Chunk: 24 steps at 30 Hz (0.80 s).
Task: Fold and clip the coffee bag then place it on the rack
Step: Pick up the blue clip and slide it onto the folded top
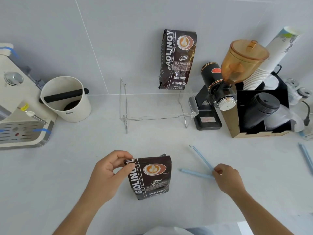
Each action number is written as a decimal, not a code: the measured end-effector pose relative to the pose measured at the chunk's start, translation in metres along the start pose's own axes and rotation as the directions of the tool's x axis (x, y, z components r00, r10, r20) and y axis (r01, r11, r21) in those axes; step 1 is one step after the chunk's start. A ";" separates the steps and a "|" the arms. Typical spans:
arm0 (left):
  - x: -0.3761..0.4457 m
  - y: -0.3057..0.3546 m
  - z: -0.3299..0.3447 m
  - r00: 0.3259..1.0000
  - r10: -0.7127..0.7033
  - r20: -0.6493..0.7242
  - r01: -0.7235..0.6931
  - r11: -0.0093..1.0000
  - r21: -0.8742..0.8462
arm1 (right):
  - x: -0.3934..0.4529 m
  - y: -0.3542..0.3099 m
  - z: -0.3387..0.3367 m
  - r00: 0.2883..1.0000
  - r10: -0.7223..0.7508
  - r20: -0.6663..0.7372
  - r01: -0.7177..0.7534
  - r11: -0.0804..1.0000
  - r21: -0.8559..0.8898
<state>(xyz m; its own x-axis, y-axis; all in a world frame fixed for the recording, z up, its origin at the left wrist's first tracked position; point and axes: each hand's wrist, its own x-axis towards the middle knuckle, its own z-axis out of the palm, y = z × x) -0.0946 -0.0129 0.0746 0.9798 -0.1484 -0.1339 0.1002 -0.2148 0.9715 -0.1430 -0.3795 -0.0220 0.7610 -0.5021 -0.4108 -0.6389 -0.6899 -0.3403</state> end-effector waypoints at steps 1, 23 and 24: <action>-0.002 -0.002 0.000 1.000 -0.019 0.007 0.019 0.999 -0.050 | -0.002 -0.002 -0.004 0.999 -0.027 -0.021 0.028 0.998 0.059; 0.012 0.010 0.016 0.999 0.020 0.045 -0.009 0.976 -0.218 | -0.090 -0.147 -0.093 0.903 -0.407 0.136 0.163 0.618 0.769; 0.012 0.009 0.015 0.999 0.009 0.036 0.000 0.972 -0.233 | -0.091 -0.149 -0.090 0.898 -0.412 0.152 0.160 0.630 0.760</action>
<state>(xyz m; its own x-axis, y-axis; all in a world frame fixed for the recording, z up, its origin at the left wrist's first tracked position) -0.0845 -0.0315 0.0788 0.9738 -0.1848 -0.1324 0.1378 0.0165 0.9903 -0.1065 -0.2782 0.1424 0.9297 -0.0875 -0.3577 -0.3663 -0.1193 -0.9228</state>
